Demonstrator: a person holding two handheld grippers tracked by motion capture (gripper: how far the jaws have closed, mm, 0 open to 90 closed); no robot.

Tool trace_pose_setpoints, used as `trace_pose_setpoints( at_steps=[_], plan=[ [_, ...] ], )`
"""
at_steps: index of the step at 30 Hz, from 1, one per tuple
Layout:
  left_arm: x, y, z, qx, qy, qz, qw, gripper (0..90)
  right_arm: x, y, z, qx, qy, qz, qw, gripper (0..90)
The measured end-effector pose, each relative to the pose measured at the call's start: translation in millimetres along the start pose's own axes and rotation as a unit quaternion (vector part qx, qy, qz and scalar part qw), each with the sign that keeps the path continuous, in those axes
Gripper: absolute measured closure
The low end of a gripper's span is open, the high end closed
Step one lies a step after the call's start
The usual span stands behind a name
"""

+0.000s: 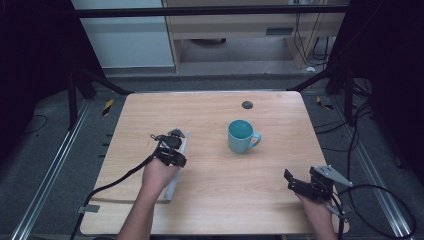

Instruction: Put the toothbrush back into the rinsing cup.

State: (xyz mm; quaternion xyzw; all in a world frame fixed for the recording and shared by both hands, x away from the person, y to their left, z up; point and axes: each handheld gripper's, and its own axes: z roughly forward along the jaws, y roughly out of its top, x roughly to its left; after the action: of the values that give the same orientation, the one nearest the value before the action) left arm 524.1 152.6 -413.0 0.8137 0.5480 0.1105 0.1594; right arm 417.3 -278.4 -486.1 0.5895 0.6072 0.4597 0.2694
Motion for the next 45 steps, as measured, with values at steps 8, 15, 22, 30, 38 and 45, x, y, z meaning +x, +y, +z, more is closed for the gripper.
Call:
trace_pose_setpoints(
  at_steps=[8,15,22,30,38,45],
  plan=[
    [9.0,-4.1,-24.5,-0.074,-0.004,0.008,0.9972,67.1,0.3,-0.5,0.6,0.002,-0.001,-0.003,1.0,1.4],
    [12.5,-5.4,-33.7,-0.13,-0.025,0.018,0.9911,67.1,0.6,-0.9,1.3,0.004,-0.002,-0.004,1.0,1.3],
    [14.6,-6.9,-41.0,-0.192,-0.051,0.037,0.9794,67.1,0.7,-1.2,1.4,0.004,-0.001,-0.004,1.0,1.3],
    [12.1,-10.7,-45.6,-0.271,-0.058,0.071,0.9581,67.0,1.0,-1.7,1.6,0.004,0.0,-0.003,1.0,1.3],
    [11.4,-8.1,-45.1,-0.317,-0.074,0.07,0.943,67.1,1.0,-1.8,1.8,0.004,0.0,-0.005,1.0,1.3],
    [14.6,-4.4,-48.6,-0.347,-0.091,0.059,0.9314,67.1,1.0,-2.3,2.6,0.006,-0.001,-0.006,1.0,1.3]
  ],
)
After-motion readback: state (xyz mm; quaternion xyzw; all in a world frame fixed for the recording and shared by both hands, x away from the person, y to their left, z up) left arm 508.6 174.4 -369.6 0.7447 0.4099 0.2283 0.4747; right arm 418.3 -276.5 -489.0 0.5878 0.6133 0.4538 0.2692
